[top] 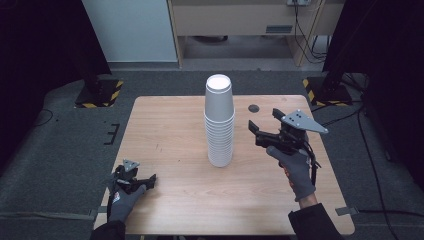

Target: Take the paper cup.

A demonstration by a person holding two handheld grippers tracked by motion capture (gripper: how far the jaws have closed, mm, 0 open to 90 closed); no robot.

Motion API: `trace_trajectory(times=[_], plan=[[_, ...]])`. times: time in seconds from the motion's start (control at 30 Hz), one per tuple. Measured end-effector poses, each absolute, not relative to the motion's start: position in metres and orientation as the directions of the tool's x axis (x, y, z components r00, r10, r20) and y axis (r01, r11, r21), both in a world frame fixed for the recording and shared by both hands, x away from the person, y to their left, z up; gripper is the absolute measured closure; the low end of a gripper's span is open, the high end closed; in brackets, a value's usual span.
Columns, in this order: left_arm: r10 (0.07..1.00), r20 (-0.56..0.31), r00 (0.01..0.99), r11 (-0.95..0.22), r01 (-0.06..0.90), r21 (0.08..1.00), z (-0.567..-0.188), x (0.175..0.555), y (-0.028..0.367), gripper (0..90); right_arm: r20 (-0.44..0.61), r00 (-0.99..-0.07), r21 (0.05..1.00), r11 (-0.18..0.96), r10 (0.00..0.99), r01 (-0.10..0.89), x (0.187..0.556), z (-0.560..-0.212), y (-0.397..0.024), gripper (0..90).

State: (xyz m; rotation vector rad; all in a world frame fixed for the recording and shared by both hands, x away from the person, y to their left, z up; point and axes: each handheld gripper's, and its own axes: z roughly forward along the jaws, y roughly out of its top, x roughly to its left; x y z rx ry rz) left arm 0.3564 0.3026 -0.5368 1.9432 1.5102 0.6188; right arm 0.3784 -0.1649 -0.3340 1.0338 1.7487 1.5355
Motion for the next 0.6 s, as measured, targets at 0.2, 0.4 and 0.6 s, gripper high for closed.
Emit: trace_trajectory(times=[0.2,0.4,0.6], plan=[[0.969,0.002,0.246,-0.177,0.693,0.699,-0.537,0.356,0.303,0.5,0.052,-0.547,0.988,0.037,0.836,0.151,0.384,-0.322,-0.149,11.8],[0.969,0.002,0.246,-0.177,0.694,0.698,-0.537,0.357,0.302,0.1,0.053,-0.56,0.989,0.034,0.827,0.143,0.389,-0.316,-0.137,11.8],[0.969,0.003,0.246,-0.178,0.694,0.698,-0.537,0.357,0.302,0.1,0.047,-0.586,0.989,0.044,0.809,0.139,0.397,-0.309,-0.119,11.4]])
